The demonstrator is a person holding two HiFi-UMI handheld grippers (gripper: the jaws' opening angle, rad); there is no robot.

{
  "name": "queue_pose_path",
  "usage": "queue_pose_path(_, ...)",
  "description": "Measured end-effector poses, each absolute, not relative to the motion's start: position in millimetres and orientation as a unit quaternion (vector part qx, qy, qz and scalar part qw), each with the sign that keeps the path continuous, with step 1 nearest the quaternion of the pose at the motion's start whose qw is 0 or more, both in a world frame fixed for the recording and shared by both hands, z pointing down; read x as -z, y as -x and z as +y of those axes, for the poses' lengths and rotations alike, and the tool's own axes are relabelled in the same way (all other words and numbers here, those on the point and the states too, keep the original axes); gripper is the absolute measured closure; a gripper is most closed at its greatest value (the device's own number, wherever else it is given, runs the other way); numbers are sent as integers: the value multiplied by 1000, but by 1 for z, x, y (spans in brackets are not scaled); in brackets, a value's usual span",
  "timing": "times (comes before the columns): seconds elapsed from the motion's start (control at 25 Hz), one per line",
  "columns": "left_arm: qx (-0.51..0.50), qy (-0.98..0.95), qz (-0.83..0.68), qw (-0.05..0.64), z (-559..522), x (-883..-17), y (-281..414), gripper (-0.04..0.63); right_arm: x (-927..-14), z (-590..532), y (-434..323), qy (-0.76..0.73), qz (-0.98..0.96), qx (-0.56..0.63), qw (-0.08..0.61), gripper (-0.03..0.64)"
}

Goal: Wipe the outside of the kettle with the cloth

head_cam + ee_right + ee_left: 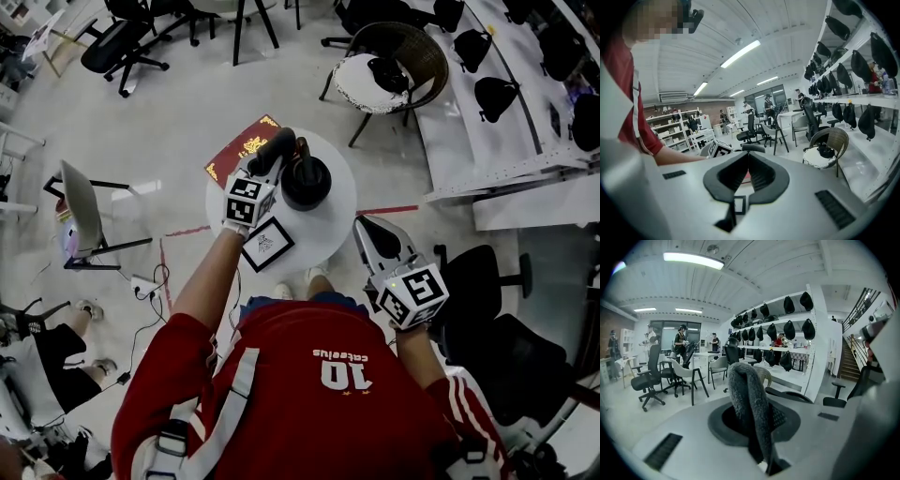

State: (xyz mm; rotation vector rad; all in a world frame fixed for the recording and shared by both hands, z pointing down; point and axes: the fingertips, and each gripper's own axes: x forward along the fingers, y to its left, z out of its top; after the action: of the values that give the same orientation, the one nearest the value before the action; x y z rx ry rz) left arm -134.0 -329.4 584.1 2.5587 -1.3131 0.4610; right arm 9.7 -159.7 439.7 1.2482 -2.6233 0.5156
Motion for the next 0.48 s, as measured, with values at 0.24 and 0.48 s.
queue_pose_path(0.24, -143, -881, -433, 123, -325, -579, 126, 548, -445, -156, -7, -420, -884, -179, 98, 600)
queue_pose_path(0.48, -138, -889, -416, 133, -314, -583, 120, 548, -445, -151, -3, -420, -885, -178, 97, 600)
